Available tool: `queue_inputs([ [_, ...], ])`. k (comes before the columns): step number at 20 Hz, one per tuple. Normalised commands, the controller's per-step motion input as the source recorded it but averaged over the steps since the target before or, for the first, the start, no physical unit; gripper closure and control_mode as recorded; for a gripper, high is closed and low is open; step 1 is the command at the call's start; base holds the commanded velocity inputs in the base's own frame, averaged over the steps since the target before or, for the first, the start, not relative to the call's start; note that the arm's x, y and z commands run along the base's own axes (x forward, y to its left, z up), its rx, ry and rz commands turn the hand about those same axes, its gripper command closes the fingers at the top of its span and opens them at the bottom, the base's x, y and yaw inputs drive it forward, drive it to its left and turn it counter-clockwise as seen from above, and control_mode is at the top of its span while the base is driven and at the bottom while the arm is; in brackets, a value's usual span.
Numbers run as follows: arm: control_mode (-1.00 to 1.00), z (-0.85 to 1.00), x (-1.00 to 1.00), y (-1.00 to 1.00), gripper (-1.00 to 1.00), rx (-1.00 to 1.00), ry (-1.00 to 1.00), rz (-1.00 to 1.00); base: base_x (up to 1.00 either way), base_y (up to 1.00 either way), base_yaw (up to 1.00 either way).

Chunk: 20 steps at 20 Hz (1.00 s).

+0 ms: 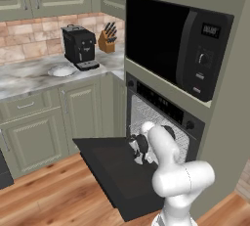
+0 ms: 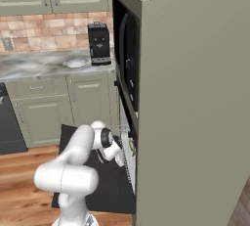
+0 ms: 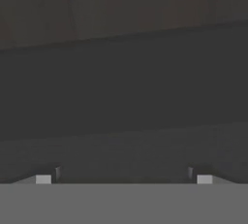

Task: Place the fish on the bottom rack of the oven, and slide the tray back inside. Close the oven door.

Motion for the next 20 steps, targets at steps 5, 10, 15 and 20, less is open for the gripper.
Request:
queue_inputs([
  [5,-1.00,1.00,-0.96,-0.17,-1.00,-0.01,-0.34,0.00,0.00,0.00,0.00],
  [10,-1.00,0.64,-0.97,0.52,-1.00,-0.10,-0.42,0.04,0.00,0.00,0.00],
  [15,-1.00,0.50,-0.65,0.97,-1.00,-0.06,-0.29,0.02,0.00,0.00,0.00],
  [20,-1.00,0.98,-0.43,0.86,-1.00,0.00,-0.24,0.00,0.00,0.00,0.00],
])
